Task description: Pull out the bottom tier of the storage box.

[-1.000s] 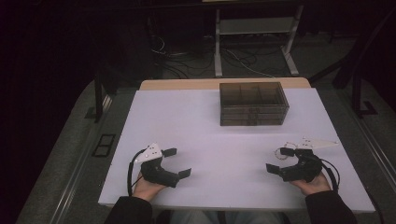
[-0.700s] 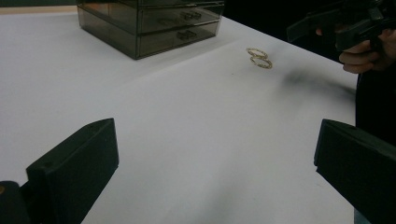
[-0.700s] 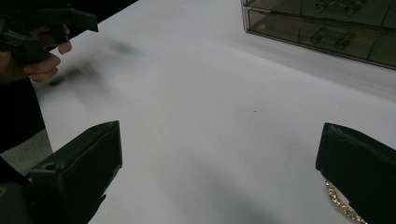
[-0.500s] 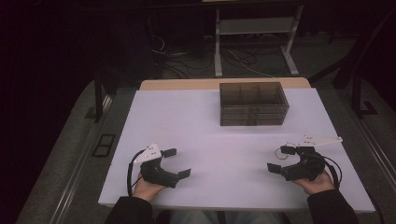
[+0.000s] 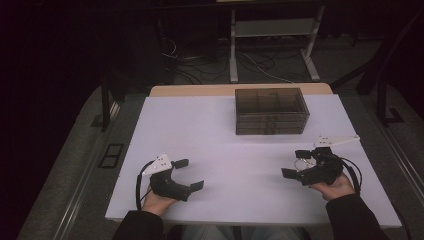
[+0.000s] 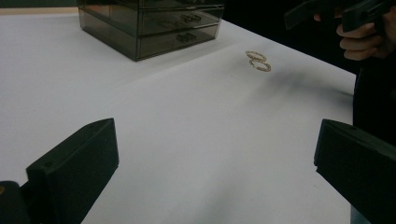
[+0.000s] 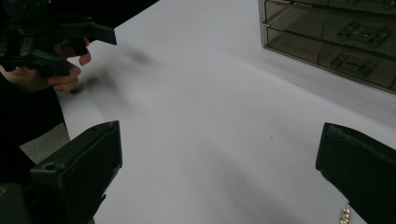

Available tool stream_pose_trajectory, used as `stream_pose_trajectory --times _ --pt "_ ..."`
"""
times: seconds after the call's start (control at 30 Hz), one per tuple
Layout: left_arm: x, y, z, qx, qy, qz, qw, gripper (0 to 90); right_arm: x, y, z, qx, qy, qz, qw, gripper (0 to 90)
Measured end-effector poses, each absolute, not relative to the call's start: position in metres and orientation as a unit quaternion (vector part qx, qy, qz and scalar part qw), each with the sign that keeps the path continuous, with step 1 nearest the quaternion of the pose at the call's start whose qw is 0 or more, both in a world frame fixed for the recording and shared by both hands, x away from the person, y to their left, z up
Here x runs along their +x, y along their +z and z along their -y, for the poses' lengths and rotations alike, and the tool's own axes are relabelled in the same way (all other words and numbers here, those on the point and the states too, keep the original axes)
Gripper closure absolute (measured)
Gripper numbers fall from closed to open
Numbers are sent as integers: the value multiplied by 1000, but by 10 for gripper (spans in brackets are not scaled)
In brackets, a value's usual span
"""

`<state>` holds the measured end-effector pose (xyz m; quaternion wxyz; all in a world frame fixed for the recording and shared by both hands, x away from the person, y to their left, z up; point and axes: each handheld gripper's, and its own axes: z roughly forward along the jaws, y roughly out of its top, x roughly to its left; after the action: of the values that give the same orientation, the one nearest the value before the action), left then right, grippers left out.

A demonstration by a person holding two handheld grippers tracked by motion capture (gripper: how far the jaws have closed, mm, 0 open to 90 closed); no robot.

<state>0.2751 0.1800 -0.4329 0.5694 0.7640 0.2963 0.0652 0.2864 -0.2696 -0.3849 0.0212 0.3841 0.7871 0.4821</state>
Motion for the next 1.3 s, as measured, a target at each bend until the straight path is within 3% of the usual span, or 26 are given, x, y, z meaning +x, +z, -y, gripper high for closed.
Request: stream_pose_trajectory --times 1.3 --pt "274 -432 -181 759 63 -297 576 0 335 -391 246 403 487 -774 -22 0"
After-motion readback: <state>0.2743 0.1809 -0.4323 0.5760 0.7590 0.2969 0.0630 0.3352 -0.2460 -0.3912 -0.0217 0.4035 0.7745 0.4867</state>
